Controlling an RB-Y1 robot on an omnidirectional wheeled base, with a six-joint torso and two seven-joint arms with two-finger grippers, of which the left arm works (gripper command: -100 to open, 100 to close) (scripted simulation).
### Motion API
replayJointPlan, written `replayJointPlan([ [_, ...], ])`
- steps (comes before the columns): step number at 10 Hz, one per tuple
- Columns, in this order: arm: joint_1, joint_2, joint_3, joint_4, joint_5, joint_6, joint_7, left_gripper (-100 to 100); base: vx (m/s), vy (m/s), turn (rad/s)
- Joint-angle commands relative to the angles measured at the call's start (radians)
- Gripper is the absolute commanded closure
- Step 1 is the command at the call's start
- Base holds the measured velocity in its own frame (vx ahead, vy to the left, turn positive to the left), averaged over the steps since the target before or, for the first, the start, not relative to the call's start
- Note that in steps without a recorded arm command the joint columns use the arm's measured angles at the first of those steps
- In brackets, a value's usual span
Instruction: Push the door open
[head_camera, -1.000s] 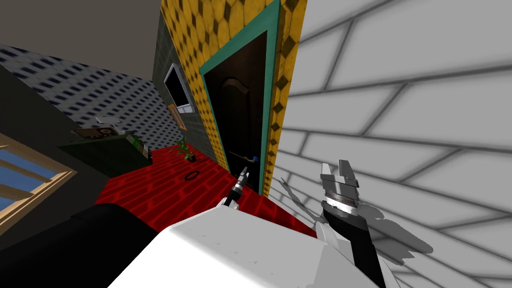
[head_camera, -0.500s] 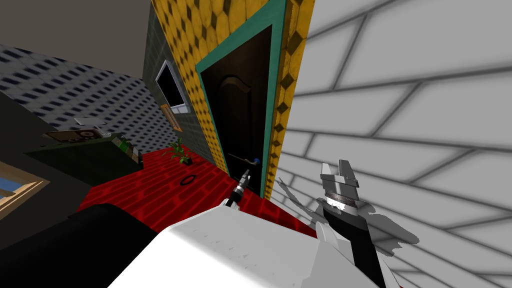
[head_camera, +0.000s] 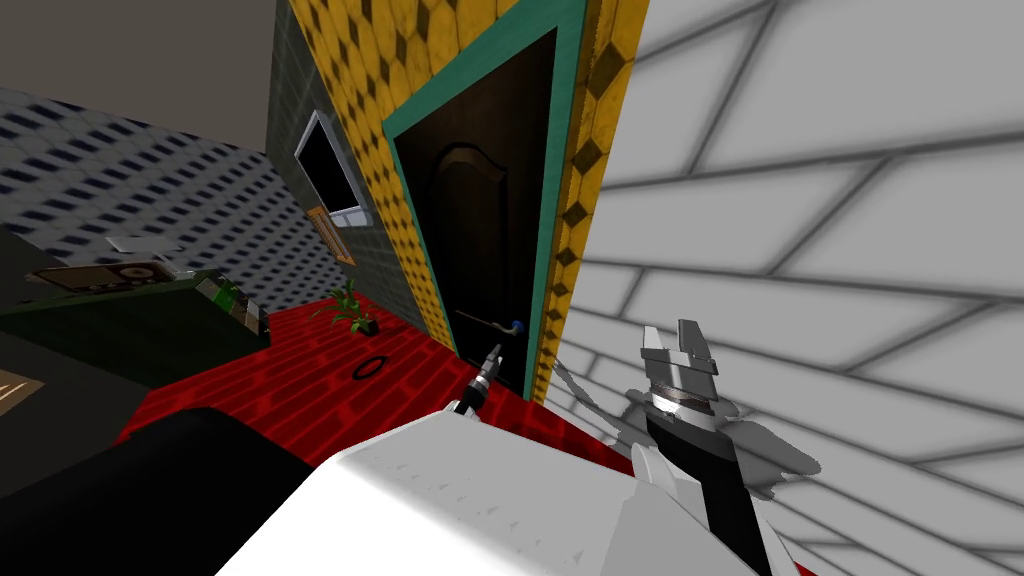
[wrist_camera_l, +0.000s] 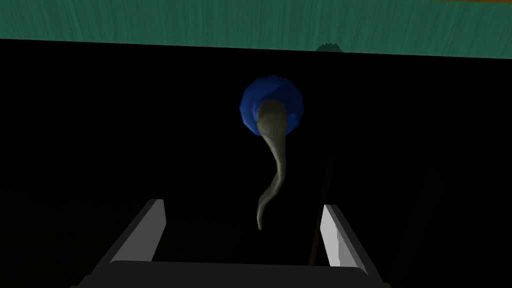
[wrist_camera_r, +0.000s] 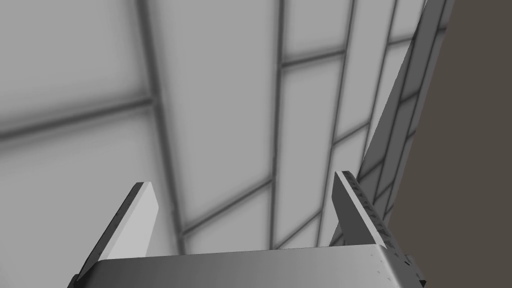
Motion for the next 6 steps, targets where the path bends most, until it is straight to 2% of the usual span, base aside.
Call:
replayJointPlan([
  [1, -0.011, 0.006, -0.008, 0.030, -0.002, 0.003, 0.004, -100, 0.079, 0.152, -0.069],
  [2, -0.017, 0.006, -0.012, 0.049, -0.004, 0.002, 0.005, -100, 0.099, 0.170, -0.060],
  [3, -0.016, 0.006, -0.009, 0.044, -0.002, -0.002, 0.005, -100, 0.051, 0.082, -0.021],
  [4, -0.039, -0.001, 0.023, 0.073, 0.006, -0.005, -0.006, -100, 0.038, 0.016, -0.250],
  [6, -0.061, -0.009, 0.055, 0.100, 0.015, -0.007, -0.018, -100, 0.060, 0.001, -0.176],
])
